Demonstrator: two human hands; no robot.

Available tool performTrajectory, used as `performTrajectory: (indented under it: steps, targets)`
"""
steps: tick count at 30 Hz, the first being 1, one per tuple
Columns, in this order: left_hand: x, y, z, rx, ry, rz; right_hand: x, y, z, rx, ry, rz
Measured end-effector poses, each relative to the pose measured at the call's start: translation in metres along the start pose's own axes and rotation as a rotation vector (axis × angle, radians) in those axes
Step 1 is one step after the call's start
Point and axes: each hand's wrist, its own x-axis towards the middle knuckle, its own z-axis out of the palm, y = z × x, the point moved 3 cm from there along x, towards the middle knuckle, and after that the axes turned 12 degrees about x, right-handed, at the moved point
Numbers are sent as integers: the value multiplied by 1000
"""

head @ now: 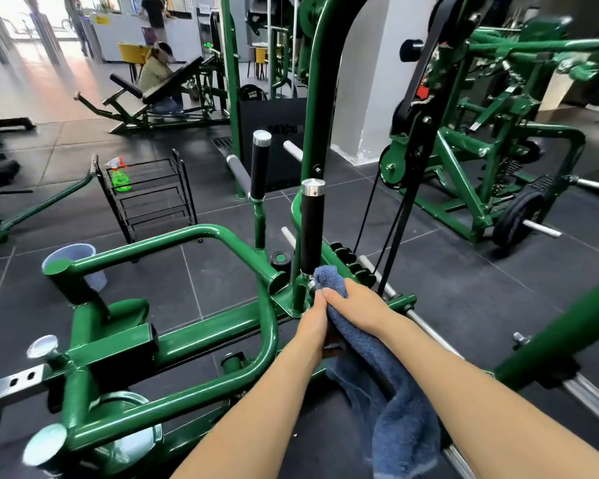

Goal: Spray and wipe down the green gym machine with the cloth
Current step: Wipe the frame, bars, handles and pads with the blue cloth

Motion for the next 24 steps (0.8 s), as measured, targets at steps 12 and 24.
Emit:
performTrajectory:
  steps: [12,24]
  targets:
    - [-24,4,-1,34,69,-35,-75,6,5,-431,127,-123]
    - [-81,-43,20,118,-90,-152,-124,27,-7,-458,184,-132]
